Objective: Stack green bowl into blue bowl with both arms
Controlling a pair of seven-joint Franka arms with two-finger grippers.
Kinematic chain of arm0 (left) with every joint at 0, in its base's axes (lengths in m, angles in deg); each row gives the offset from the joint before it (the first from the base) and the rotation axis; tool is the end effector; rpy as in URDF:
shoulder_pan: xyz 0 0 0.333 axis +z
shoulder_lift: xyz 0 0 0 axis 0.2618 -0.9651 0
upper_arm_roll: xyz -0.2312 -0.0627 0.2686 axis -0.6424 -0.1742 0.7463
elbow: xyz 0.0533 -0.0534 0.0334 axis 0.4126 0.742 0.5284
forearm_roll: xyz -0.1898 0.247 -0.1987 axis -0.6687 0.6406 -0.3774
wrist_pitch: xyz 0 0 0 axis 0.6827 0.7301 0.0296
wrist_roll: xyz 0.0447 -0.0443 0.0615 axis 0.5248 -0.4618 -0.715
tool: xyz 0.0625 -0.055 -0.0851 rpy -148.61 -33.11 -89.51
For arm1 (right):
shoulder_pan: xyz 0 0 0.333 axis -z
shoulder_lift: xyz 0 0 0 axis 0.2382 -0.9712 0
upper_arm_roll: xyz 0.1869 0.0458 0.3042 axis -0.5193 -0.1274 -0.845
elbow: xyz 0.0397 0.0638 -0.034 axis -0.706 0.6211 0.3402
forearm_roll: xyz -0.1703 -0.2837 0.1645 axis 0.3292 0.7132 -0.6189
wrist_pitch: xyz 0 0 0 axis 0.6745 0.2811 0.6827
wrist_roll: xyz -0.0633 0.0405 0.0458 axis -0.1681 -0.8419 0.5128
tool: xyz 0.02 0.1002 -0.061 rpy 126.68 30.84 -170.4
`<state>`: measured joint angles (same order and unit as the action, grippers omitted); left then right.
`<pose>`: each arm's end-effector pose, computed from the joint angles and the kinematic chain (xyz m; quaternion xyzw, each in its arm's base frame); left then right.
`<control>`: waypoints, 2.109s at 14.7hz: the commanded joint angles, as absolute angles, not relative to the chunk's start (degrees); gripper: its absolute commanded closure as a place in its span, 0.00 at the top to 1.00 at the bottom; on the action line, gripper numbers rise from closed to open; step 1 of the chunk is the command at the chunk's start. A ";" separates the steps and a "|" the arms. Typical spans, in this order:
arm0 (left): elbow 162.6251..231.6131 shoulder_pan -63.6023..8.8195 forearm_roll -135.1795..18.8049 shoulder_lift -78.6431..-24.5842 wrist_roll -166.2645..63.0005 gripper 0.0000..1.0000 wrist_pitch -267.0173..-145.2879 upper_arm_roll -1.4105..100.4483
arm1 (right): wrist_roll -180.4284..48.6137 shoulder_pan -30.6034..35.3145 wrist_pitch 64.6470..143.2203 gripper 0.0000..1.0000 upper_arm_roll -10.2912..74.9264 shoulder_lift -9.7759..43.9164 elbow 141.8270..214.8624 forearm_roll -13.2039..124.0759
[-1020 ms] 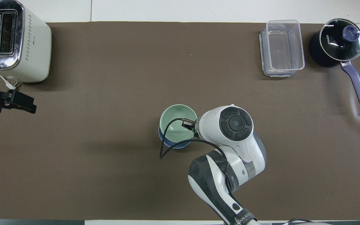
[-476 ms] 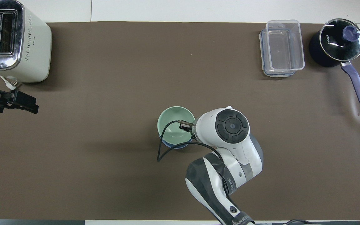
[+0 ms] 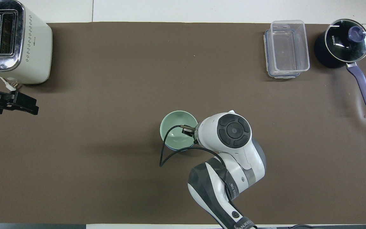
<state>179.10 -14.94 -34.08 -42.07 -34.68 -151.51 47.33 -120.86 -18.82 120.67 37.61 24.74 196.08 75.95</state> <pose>0.5156 -0.0473 0.6354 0.9960 -0.0569 -0.0689 0.0080 0.4595 0.3205 0.4073 -0.9829 0.1650 0.0103 0.0810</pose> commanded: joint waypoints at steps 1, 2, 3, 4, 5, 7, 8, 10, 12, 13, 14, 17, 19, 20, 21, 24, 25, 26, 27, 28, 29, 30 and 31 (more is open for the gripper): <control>180.47 -15.79 -32.26 -40.85 -34.87 1.00 -154.16 47.45 | -121.28 -19.18 122.13 0.00 37.50 25.82 197.64 74.78; 180.38 -15.96 -32.26 -40.85 -34.87 1.00 -154.25 47.54 | -121.10 -19.27 122.13 0.00 37.50 25.91 197.64 74.86; 180.38 -15.97 -32.17 -40.85 -34.87 1.00 -154.17 47.54 | -120.93 -19.44 122.13 0.00 37.58 25.91 197.73 74.86; 180.47 -15.97 -32.17 -40.76 -34.78 1.00 -154.25 47.54 | -120.67 -19.44 122.13 0.00 37.50 25.99 197.73 74.86; 180.47 -15.97 -32.17 -40.85 -34.70 1.00 -154.25 47.54 | -120.40 -19.44 122.04 0.00 37.58 26.00 197.64 74.95; 180.38 -16.05 -31.47 -40.85 -34.69 1.00 -154.43 47.45 | -119.35 -19.62 121.95 1.00 37.50 26.00 197.55 75.04; 180.38 -16.05 -31.47 -40.85 -34.61 1.00 -154.34 47.45 | -119.08 -19.62 122.04 1.00 37.50 26.17 197.55 75.04; 180.47 -15.97 -31.56 -40.76 -34.69 1.00 -154.43 47.45 | -117.60 -19.10 121.95 1.00 37.58 27.13 197.38 75.13; 180.64 -15.79 -31.56 -40.76 -34.96 1.00 -154.17 47.54 | -116.36 -17.34 121.08 1.00 37.67 29.32 197.20 75.13; 180.65 -15.35 -31.56 -40.59 -34.96 1.00 -154.17 47.54 | -116.27 -16.11 120.64 1.00 37.67 30.55 197.29 75.39; 180.65 -15.09 -31.56 -40.50 -34.96 1.00 -154.17 47.80 | -116.27 -14.88 120.02 1.00 37.76 31.61 197.20 75.74; 180.73 -15.00 -31.56 -40.50 -35.05 1.00 -154.17 48.06 | -113.48 -9.53 118.09 1.00 38.02 34.69 196.67 75.92; 180.65 -15.17 -31.56 -40.50 -35.05 1.00 -154.17 48.06 | -106.99 -4.18 114.76 1.00 38.02 36.53 196.41 76.09; 180.65 -15.17 -31.56 -40.50 -35.05 1.00 -154.17 47.98 | -103.56 -1.37 113.61 1.00 38.02 37.33 196.23 76.09; 180.65 -15.17 -31.56 -40.50 -35.05 1.00 -154.17 48.06 | -100.83 0.58 112.91 1.00 38.02 37.86 196.23 76.09; 180.65 -15.09 -31.56 -40.50 -35.05 1.00 -154.17 48.06 | -96.85 5.85 112.46 1.00 38.20 38.21 195.36 76.09; 180.73 -15.09 -31.56 -40.50 -35.05 1.00 -154.17 48.06 | -95.80 7.44 111.76 1.00 38.20 38.39 194.92 76.44; 180.73 -15.09 -31.56 -40.50 -35.05 1.00 -154.17 48.06 | -94.40 8.84 109.67 1.00 38.20 38.82 193.61 77.40; 180.73 -15.09 -31.56 -40.50 -35.05 1.00 -154.17 48.06 | -93.78 9.82 107.21 1.00 38.20 38.83 192.29 78.80; 180.65 -15.09 -31.56 -40.50 -35.05 1.00 -154.17 48.06 | -93.51 10.78 104.92 1.00 38.20 39.09 191.23 80.04; 180.65 -15.09 -31.56 -40.50 -35.05 1.00 -154.17 48.06 | -93.42 11.40 103.25 1.00 38.20 39.18 190.27 80.74; 180.65 -15.09 -31.56 -40.50 -35.05 1.00 -154.08 48.06 | -93.33 11.76 101.93 1.00 38.29 39.18 189.13 81.19; 180.73 -15.09 -31.56 -40.50 -35.05 1.00 -154.16 48.06 | -93.24 12.63 100.08 1.00 38.29 39.18 187.55 82.06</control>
<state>179.10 -14.89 -33.13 -41.96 -34.70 -153.46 47.94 -94.40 10.86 103.61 38.90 38.95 190.36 80.57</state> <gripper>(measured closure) 0.000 0.000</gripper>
